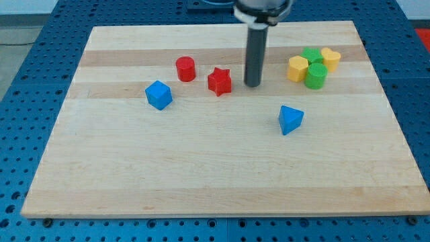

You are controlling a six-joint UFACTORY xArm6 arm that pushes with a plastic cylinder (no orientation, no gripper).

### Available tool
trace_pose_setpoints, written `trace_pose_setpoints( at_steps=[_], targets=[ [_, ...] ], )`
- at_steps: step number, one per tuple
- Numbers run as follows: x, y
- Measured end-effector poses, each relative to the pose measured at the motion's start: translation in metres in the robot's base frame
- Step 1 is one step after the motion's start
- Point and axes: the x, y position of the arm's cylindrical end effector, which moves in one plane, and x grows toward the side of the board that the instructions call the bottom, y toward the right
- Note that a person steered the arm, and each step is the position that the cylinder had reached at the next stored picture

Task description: Place the red star and blue cube into the red circle

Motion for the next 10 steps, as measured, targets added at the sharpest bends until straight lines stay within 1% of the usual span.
trace_pose_setpoints(
  at_steps=[1, 2, 3, 5, 6, 7, 8, 9, 10],
  targets=[
    [0.02, -0.03],
    [0.014, -0.05],
    [-0.01, -0.05],
    [-0.017, -0.072],
    [0.01, -0.065],
    [0.06, -0.103],
    [0.087, -0.181],
    [0.078, -0.194],
    [0.045, -0.174]
  ],
)
